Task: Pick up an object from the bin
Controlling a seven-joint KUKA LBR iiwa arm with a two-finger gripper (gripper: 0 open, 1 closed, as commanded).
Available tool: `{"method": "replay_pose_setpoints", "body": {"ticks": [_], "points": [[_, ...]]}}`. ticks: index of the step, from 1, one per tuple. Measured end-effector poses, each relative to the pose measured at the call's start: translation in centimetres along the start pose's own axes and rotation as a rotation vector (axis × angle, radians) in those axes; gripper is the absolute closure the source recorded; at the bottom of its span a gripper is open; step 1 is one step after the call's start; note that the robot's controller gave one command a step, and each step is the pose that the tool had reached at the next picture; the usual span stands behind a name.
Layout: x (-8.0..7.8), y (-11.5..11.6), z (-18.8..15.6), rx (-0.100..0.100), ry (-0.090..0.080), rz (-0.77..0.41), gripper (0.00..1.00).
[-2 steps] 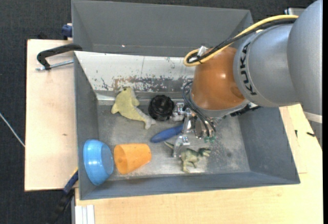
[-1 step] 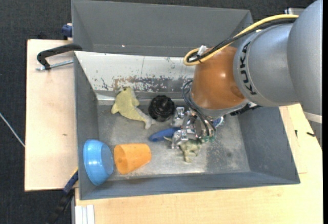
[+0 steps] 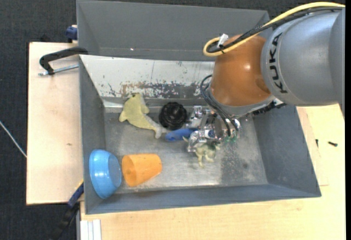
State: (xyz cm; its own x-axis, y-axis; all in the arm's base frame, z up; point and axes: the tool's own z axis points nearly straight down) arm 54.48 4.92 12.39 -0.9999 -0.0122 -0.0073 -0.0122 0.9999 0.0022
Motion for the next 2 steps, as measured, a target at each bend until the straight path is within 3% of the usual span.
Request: {"method": "replay_pose_setpoints", "body": {"ticks": [2], "points": [[-0.3,0.2,-4.7,0.0,0.001,0.0,1.0]]}}
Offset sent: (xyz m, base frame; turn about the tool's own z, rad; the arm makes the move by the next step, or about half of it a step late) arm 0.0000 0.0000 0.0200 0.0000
